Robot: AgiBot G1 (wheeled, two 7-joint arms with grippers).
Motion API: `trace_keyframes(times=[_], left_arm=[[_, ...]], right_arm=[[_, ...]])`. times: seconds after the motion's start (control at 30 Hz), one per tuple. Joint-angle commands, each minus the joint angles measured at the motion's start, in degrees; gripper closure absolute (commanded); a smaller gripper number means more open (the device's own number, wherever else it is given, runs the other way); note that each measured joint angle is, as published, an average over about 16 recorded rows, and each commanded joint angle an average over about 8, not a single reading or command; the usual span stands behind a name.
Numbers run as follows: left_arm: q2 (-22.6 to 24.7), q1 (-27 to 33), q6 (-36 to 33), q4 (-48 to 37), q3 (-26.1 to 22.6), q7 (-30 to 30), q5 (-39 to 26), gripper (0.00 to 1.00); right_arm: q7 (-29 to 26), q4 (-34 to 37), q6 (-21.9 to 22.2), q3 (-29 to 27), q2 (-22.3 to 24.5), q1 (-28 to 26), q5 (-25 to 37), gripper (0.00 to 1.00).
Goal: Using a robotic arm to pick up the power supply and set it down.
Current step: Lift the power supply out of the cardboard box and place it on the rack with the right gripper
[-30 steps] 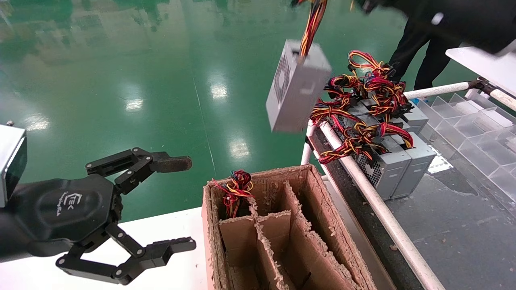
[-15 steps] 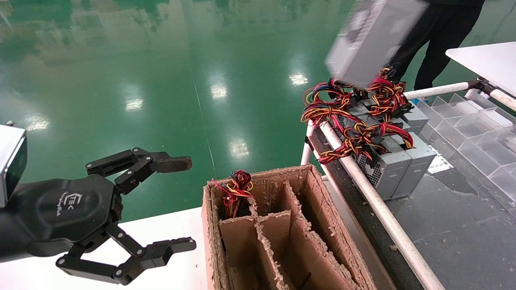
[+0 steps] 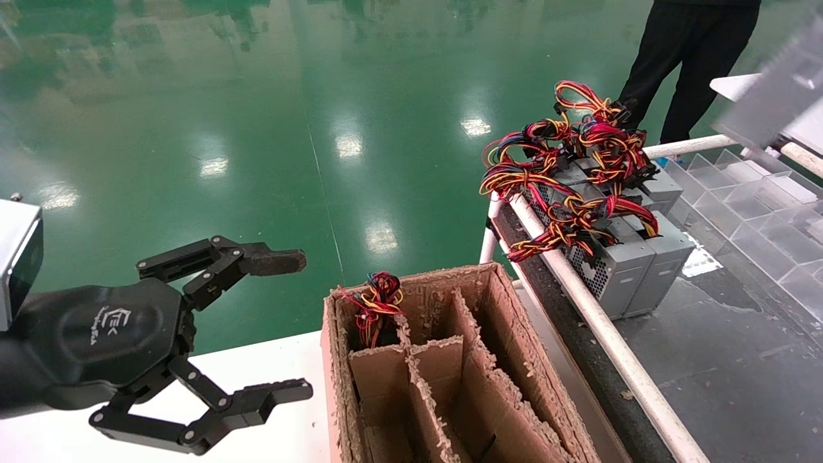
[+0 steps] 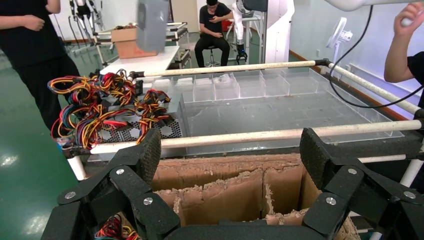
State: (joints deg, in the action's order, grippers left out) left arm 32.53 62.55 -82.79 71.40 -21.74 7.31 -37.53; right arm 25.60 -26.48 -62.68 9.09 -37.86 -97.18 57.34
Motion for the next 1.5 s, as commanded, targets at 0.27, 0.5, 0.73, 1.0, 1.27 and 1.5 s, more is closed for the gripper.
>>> trace_keyframes(times=[0.27, 0.5, 0.73, 1.0, 1.27, 1.5], left_arm=[[0.0, 0.0, 0.0, 0.0, 0.0, 0.0, 0.0, 0.0], [0.0, 0.0, 0.0, 0.0, 0.0, 0.0, 0.0, 0.0], [0.0, 0.0, 0.0, 0.0, 0.0, 0.0, 0.0, 0.0], [0.0, 0.0, 0.0, 0.0, 0.0, 0.0, 0.0, 0.0], [0.0, 0.0, 0.0, 0.0, -0.01, 0.0, 0.0, 0.0], [0.0, 0.0, 0.0, 0.0, -0.01, 0.0, 0.0, 0.0]], right_arm=[[1.65, 5.99, -2.85, -0.58, 4.64, 4.61, -0.31, 1.0], [0.79, 7.73, -6.68, -0.1, 6.25, 9.03, -0.28, 1.0], [-1.04, 6.47, -8.2, 1.01, 5.39, 11.71, 0.56, 1.0], [-3.58, 5.05, -6.81, 2.81, 2.06, 12.26, 2.45, 1.0], [-5.49, 5.28, -5.49, 4.38, -2.01, 11.07, 4.0, 1.0], [-5.71, 6.34, -5.19, 5.26, -3.8, 9.97, 5.04, 1.0]])
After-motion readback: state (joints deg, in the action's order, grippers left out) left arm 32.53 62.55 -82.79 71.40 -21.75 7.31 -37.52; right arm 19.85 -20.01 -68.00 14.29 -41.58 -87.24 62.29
